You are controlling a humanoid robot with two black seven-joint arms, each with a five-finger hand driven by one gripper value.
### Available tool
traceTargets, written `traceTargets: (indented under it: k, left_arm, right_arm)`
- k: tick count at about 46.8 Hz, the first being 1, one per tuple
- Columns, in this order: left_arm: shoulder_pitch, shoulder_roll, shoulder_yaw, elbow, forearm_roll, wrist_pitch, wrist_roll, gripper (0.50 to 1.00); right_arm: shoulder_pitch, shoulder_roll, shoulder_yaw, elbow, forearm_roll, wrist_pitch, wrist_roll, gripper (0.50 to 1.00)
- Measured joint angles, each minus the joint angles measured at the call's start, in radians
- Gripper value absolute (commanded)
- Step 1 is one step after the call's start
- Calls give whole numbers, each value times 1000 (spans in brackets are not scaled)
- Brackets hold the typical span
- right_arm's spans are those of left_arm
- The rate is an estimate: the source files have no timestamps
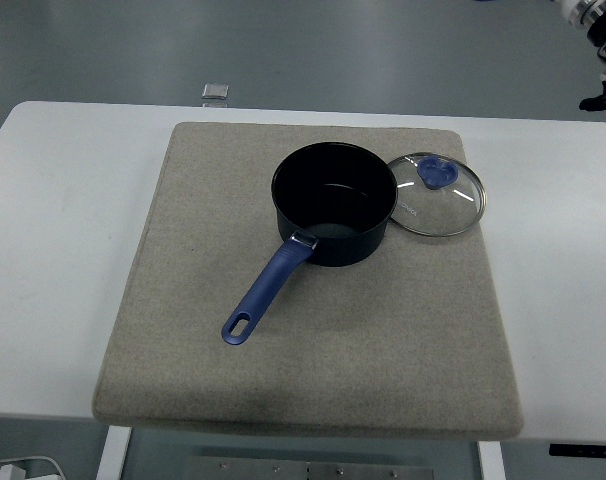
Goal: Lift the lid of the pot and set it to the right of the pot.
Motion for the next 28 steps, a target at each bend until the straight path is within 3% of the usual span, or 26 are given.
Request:
traceTargets:
  k: [13,21,28]
  left_arm:
    - [0,0,0,0,0,0,0,1000]
    - [0,0,0,0,0,0,0,1000]
    - [0,0,0,0,0,0,0,1000]
  right_arm:
    - [-32,10,1,-2,89,14,-21,907]
    - [-42,11,2,-2,205,47,-106,907]
    - [-50,16,2,-1,285,64,-129,907]
